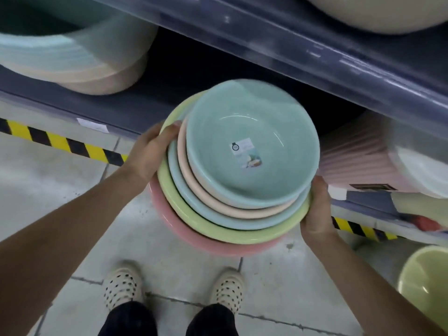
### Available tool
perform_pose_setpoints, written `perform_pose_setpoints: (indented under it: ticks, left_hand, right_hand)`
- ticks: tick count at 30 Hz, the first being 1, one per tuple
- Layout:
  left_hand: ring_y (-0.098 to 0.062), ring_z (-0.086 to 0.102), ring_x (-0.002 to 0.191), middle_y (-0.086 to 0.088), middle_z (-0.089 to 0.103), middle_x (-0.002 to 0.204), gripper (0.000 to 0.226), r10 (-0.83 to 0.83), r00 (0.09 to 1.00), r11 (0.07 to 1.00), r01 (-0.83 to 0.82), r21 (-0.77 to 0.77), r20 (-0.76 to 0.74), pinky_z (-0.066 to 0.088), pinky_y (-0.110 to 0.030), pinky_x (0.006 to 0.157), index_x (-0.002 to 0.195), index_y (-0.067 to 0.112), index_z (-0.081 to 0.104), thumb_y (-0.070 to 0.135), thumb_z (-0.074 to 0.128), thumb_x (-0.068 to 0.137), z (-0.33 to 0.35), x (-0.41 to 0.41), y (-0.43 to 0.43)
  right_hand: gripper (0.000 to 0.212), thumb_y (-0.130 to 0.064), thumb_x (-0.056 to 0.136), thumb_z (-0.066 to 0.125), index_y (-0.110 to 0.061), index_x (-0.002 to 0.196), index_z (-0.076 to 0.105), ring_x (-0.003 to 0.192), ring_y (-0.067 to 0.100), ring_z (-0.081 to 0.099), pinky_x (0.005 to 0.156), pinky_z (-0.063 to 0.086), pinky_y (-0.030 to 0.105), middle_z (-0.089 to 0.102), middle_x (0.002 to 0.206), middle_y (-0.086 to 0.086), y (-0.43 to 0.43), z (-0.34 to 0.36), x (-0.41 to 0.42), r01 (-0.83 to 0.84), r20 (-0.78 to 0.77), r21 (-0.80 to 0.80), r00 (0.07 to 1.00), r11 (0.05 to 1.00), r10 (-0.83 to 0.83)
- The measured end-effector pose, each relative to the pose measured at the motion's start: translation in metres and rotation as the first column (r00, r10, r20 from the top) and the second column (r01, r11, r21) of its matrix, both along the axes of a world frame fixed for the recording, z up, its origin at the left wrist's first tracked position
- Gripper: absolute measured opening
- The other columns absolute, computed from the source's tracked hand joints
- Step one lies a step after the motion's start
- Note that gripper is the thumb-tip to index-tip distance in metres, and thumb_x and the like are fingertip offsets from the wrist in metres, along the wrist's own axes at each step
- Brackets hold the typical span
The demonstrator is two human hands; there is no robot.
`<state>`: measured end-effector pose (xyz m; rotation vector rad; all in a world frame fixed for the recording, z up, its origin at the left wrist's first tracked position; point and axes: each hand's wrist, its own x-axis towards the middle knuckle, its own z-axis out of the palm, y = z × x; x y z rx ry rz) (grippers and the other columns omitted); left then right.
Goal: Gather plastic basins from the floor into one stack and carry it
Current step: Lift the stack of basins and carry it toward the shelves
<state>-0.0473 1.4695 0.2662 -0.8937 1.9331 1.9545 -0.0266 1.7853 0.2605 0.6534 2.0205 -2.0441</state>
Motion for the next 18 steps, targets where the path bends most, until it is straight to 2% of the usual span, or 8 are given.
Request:
perform_pose_setpoints:
  ticks: [2, 4, 7, 8, 11, 14, 16, 18]
  left_hand:
    - [0.006, 0.068, 0.068, 0.020, 0.074, 0.076, 0.017, 0.005, 1.000, 1.000, -0.005, -0.015, -0.008, 0.050, -0.017, 0.061, 0.097, 0.033, 0.069, 0.046, 0.060, 0.091, -0.014, -0.021, 0.007]
    - [0.005, 0.067, 0.065, 0.019, 0.074, 0.074, 0.019, 0.003, 1.000, 1.000, -0.003, -0.014, -0.017, 0.049, -0.015, 0.056, 0.099, 0.031, 0.071, 0.045, 0.060, 0.091, -0.024, -0.043, 0.013]
    - [0.000, 0.068, 0.075, 0.014, 0.075, 0.083, 0.023, 0.012, 1.000, 1.000, -0.012, -0.014, -0.003, 0.048, -0.021, 0.064, 0.100, 0.031, 0.073, 0.047, 0.063, 0.088, -0.038, -0.073, 0.018]
    - [-0.003, 0.069, 0.077, 0.013, 0.076, 0.083, 0.021, 0.019, 1.000, 1.000, -0.019, -0.010, -0.001, 0.049, -0.022, 0.066, 0.096, 0.031, 0.074, 0.047, 0.064, 0.086, -0.041, -0.083, 0.019]
    - [-0.014, 0.072, 0.086, 0.005, 0.077, 0.086, 0.020, 0.065, 0.998, 0.998, -0.065, 0.017, -0.013, 0.053, -0.026, 0.073, 0.090, 0.026, 0.075, 0.043, 0.067, 0.084, -0.050, -0.107, 0.019]
    - [-0.017, 0.071, 0.093, 0.002, 0.077, 0.092, 0.029, 0.066, 0.998, 0.998, -0.066, 0.002, -0.023, 0.053, -0.027, 0.075, 0.100, 0.020, 0.073, 0.043, 0.063, 0.084, -0.062, -0.123, 0.017]
    - [-0.012, 0.072, 0.083, 0.004, 0.077, 0.088, 0.030, 0.091, 0.996, 0.996, -0.091, 0.004, -0.026, 0.052, -0.024, 0.068, 0.100, 0.021, 0.073, 0.044, 0.063, 0.085, -0.068, -0.132, 0.017]
    - [-0.003, 0.070, 0.069, 0.011, 0.075, 0.074, 0.021, 0.153, 0.985, 0.988, -0.152, 0.011, -0.082, 0.052, -0.021, 0.062, 0.093, 0.021, 0.072, 0.039, 0.063, 0.088, -0.074, -0.143, 0.016]
  right_hand:
    - [0.049, -0.045, 0.099, 0.045, -0.012, 0.129, 0.063, 0.120, 0.030, 0.063, 0.104, 0.048, 0.054, 0.067, 0.128, 0.013, 0.009, -0.015, -0.020, 0.000, 0.002, -0.012, 1.000, 1.000, 0.000]
    - [0.052, -0.049, 0.099, 0.047, -0.013, 0.133, 0.061, 0.123, 0.032, 0.061, 0.104, 0.047, 0.053, 0.065, 0.132, 0.015, 0.015, -0.027, -0.041, -0.019, 0.007, -0.040, 1.000, 0.999, 0.020]
    - [0.049, -0.044, 0.102, 0.043, -0.012, 0.135, 0.060, 0.120, 0.026, 0.063, 0.097, 0.055, 0.040, 0.067, 0.130, 0.011, 0.018, -0.044, -0.070, -0.034, 0.014, -0.032, 0.999, 0.999, 0.035]
    - [0.051, -0.047, 0.100, 0.045, -0.014, 0.135, 0.061, 0.119, 0.024, 0.064, 0.099, 0.054, 0.040, 0.067, 0.130, 0.010, 0.018, -0.050, -0.080, -0.027, 0.025, -0.036, 0.999, 0.999, 0.028]
    - [0.068, -0.064, 0.079, 0.063, -0.021, 0.130, 0.065, 0.122, 0.027, 0.063, 0.108, 0.044, 0.054, 0.067, 0.130, 0.009, 0.020, -0.062, -0.108, -0.003, 0.083, -0.036, 0.997, 0.999, 0.006]
    - [0.068, -0.058, 0.067, 0.071, -0.019, 0.123, 0.071, 0.119, 0.027, 0.065, 0.107, 0.046, 0.052, 0.070, 0.125, 0.009, 0.018, -0.073, -0.136, 0.036, 0.061, 0.001, 0.998, 0.999, -0.036]
    - [0.065, -0.056, 0.065, 0.070, -0.020, 0.120, 0.073, 0.116, 0.025, 0.067, 0.106, 0.048, 0.048, 0.072, 0.121, 0.006, 0.016, -0.077, -0.155, 0.076, 0.032, 0.010, 0.997, 0.997, -0.076]
    - [0.070, -0.060, 0.062, 0.071, -0.021, 0.120, 0.072, 0.114, 0.020, 0.067, 0.105, 0.049, 0.042, 0.073, 0.120, 0.003, 0.013, -0.077, -0.176, 0.088, -0.015, 0.021, 0.996, 0.996, -0.088]
